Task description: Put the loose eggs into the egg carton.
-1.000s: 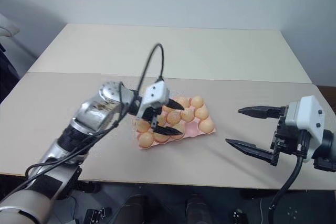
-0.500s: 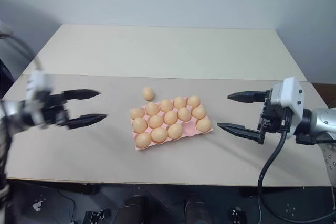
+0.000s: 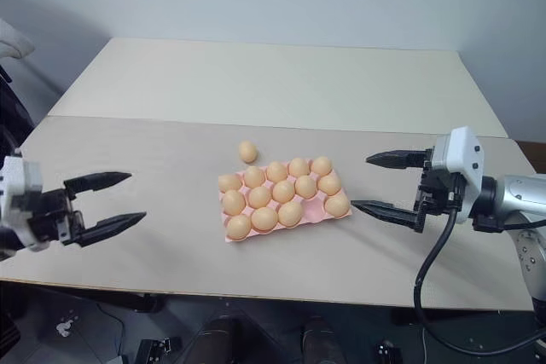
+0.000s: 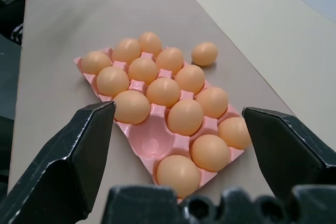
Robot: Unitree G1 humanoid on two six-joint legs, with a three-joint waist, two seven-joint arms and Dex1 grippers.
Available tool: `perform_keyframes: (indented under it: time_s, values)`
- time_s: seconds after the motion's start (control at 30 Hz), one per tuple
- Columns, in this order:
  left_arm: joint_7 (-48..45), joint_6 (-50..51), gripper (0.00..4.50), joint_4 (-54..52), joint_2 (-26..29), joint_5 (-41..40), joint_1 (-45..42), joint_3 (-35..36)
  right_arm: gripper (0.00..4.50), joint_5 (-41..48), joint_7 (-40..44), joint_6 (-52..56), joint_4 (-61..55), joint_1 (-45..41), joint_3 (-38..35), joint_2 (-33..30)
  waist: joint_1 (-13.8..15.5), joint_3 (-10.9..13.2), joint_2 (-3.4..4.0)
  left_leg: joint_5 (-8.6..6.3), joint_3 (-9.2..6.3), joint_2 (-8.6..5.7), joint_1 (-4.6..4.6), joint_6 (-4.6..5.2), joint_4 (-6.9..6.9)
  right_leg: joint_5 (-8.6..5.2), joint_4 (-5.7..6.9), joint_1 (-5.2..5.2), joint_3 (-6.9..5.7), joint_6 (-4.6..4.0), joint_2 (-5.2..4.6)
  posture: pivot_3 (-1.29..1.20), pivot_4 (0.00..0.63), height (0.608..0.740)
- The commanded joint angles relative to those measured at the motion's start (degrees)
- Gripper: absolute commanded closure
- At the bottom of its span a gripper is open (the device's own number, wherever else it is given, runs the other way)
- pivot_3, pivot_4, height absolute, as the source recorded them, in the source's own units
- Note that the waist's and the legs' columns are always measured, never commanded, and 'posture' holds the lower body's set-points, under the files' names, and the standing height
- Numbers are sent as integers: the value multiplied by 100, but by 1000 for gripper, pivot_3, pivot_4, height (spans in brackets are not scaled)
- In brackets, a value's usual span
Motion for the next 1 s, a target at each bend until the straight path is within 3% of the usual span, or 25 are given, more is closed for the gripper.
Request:
perform_keyframes:
  time_s: [0.03,0.27,0.53,0.83,1.0]
  values:
    - [725,460,31,141,141,160,-699,-566,0,178,-332,311,-310,5,-301,-82,8,0,0,0,-1,0,-2,0,0,0,1,-2,-1,0,0,0,150,740]
    - [1805,1422,31,963,-252,805,-2574,-2209,0,208,-959,731,-693,135,-593,-82,14,0,-1,0,-3,-4,-3,0,1,1,5,-2,-1,1,1,0,150,740]
    - [2596,1993,31,2576,-1494,1651,-4520,-3565,0,429,-1465,1237,-1180,346,-957,-66,3,-1,-3,0,-8,-9,-14,1,6,1,8,-7,-2,1,1,0,150,740]
    - [3685,2158,31,5077,-2804,2463,-6083,-3836,0,485,-1579,1221,-1476,704,-1243,8,16,0,-5,1,-13,-15,-18,2,9,1,10,-8,-3,2,1,0,150,740]
    - [4034,1756,31,6187,-3288,2795,-6620,-3826,0,535,-1625,1188,-1607,832,-1373,52,8,0,-5,1,-14,-19,-20,2,9,2,8,-8,-3,3,-1,0,150,740]
